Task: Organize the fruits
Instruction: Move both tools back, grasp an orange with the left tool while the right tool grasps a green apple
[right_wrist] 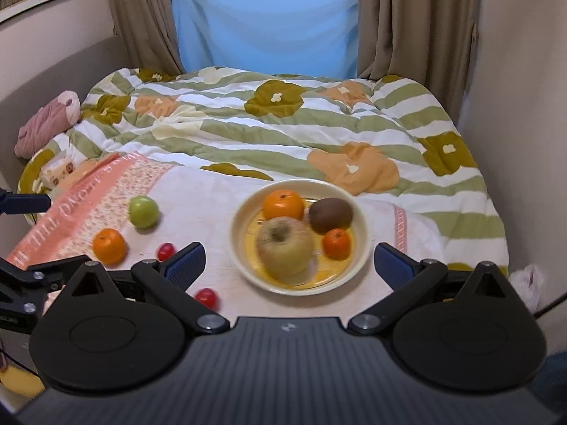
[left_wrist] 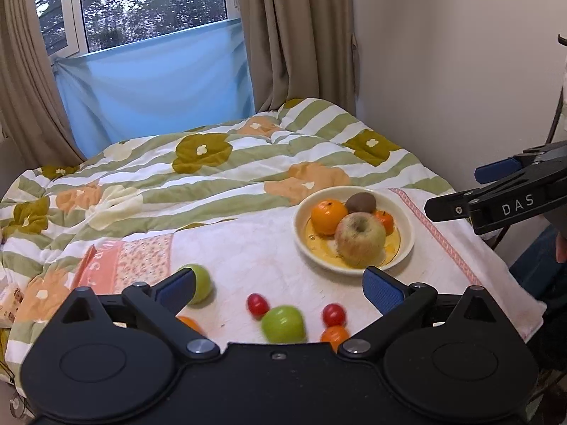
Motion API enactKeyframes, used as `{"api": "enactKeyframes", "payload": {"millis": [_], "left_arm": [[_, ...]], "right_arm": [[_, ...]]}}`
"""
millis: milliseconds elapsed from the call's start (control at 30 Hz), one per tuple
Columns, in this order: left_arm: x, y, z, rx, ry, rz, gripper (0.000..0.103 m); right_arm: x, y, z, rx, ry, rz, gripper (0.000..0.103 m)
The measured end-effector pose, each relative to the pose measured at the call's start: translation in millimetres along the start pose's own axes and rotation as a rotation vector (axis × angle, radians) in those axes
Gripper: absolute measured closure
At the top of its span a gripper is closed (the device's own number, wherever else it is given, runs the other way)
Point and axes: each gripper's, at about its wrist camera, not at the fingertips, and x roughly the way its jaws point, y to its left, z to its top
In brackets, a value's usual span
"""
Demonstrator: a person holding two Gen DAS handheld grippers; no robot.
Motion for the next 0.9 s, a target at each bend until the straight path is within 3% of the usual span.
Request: {"api": "enactKeyframes", "payload": {"millis": [500, 900], "left_arm": [[22.9, 97.7, -45.9, 0.059, 0.054, -0.051, 0.002], [82.8, 136.9, -74.8, 0.099, 0.105, -0.123, 0.005]], "right_arm": [[35.8, 115.7, -41.0, 0.126, 0.046, -0.045, 0.000], [95.5, 156.7, -59.3, 0.169, 0.049, -0.113, 0.000]]}}
